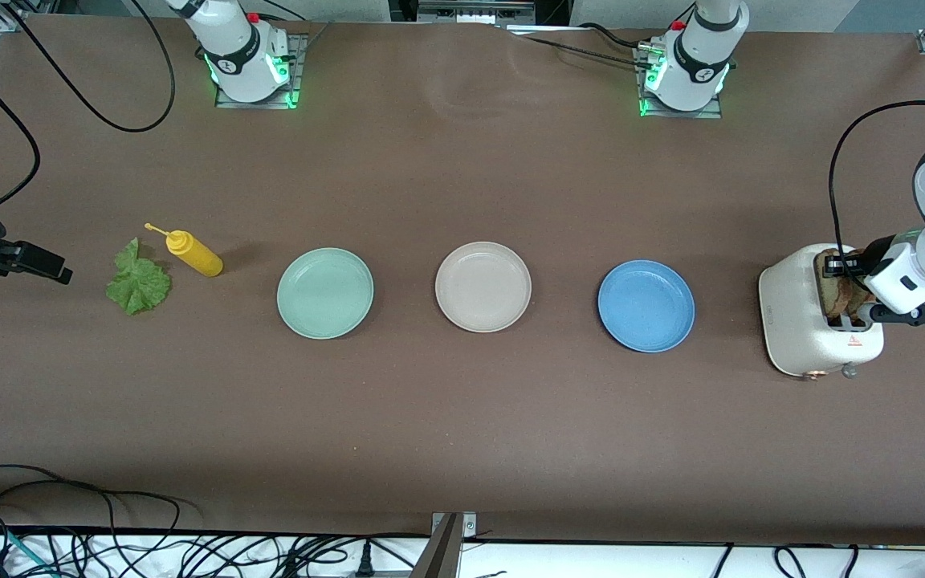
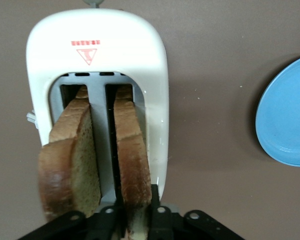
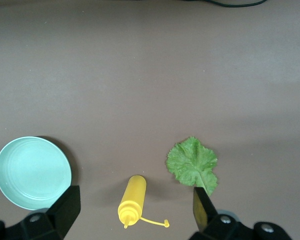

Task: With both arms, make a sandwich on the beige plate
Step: 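Grasp the first bread slice in the toaster with the left gripper, then carry the bread slice over the beige plate with the left gripper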

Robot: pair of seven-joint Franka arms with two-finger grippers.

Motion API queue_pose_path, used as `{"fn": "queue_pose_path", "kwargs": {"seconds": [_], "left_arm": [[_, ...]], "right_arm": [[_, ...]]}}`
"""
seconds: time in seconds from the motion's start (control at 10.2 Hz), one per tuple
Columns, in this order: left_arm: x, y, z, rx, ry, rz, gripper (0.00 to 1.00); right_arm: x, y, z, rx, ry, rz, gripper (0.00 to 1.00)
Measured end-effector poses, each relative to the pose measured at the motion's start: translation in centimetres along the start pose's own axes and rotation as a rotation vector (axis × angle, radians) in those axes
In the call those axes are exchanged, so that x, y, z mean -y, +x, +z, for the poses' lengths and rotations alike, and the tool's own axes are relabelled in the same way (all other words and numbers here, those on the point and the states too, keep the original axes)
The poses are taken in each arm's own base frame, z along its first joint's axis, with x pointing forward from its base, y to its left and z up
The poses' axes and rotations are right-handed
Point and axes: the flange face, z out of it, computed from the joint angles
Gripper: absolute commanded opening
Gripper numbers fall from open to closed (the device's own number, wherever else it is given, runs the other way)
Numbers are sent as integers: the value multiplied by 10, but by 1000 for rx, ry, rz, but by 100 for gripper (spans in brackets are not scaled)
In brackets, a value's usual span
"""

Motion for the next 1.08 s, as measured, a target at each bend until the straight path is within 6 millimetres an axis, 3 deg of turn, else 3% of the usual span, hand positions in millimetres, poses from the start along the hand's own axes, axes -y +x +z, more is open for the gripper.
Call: {"fn": "queue_pose_path", "kwargs": {"seconds": [0.2, 0.39, 0.59, 0.89, 1.08], "left_arm": [[3, -2, -11, 14, 11, 0, 0], [-1, -9, -50, 40, 18, 10, 0], [-25, -15, -95, 53, 58, 49, 0], [-121, -19, -142, 44, 122, 189, 0], [-179, -20, -140, 47, 109, 254, 0]], "right_arm": [[0, 0, 0, 0, 0, 0, 100], [0, 0, 0, 0, 0, 0, 100], [0, 0, 0, 0, 0, 0, 100], [0, 0, 0, 0, 0, 0, 100], [0, 0, 0, 0, 1, 0, 100]]}}
